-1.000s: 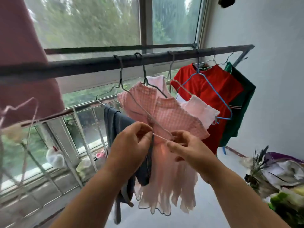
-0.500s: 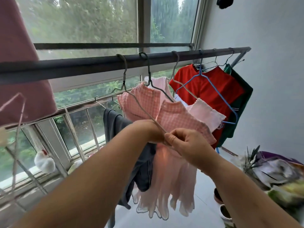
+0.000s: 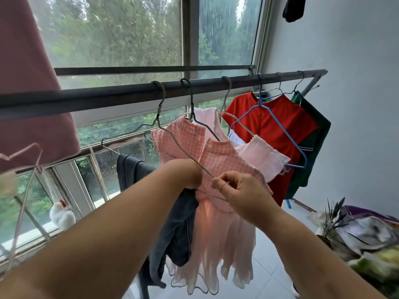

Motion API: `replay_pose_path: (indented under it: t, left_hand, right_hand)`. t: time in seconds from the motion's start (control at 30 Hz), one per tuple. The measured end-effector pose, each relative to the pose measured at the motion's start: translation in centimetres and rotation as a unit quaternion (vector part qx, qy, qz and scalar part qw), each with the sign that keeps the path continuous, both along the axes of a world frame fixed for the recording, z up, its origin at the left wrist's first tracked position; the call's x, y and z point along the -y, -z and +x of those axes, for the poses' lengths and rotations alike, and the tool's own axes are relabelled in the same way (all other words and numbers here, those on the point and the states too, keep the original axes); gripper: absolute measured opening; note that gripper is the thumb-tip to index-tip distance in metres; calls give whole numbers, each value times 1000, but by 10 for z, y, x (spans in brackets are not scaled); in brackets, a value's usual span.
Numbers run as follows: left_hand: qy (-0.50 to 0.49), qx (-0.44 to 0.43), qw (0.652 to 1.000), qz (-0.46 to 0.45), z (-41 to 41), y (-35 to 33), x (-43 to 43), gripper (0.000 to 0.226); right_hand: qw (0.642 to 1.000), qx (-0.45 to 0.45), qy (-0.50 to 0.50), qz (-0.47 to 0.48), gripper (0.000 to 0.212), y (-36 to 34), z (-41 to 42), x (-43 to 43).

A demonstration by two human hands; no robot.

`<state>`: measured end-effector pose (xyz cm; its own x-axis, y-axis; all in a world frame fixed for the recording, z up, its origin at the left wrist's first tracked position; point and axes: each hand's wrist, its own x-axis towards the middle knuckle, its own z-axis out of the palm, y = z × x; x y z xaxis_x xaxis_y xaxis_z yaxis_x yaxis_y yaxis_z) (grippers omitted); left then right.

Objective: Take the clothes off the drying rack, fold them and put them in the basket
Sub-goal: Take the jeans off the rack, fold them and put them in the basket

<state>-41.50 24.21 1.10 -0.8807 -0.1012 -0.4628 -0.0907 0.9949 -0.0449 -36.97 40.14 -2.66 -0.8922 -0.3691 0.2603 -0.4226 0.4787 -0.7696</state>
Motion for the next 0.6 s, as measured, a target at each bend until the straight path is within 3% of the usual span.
replay_pose_path:
  t: [0.1,0.13,0.2,0.27,0.33,0.37,0.4,0.43,0.47,0.53,0.6]
  left_hand:
    - [-16,-158,987,12,10,8,7,28]
    - [-44,-233,970,56,14,14,11,23]
    - [-114,-365,903,196,28,17,19,19]
    - [-190,-435,784,400,45,13,26,22]
    - [-266,-390,572,671,67,6,30,29]
    - [-274,-345,476,761,80,6,33,35]
    - [-272,-305,415,813,90,10,38,42]
    - [-269,-275,391,836,100,17,42,48]
    - [-265,-253,389,845,108,24,45,48]
    - [-255,-233,409,845,119,38,48,38]
    - [-242,-228,449,829,126,49,50,31]
  right_hand:
    - [1000,-10,13,22,25,-3,0,-3]
    - [999,-10,20,25,26,-4,-2,-5]
    - [999,-14,37,30,30,-4,-6,-8]
    - [997,-37,59,44,36,-5,-10,-13]
    - [995,-53,78,39,36,-9,-11,-17]
    - [995,-52,83,33,34,-11,-12,-18]
    - [995,-48,87,29,34,-14,-12,-20]
    - [995,-44,89,27,34,-18,-12,-22]
    - [995,-39,90,27,33,-21,-12,-23]
    - [994,-28,95,37,33,-23,-15,-24]
    - [993,-20,103,51,36,-20,-15,-22]
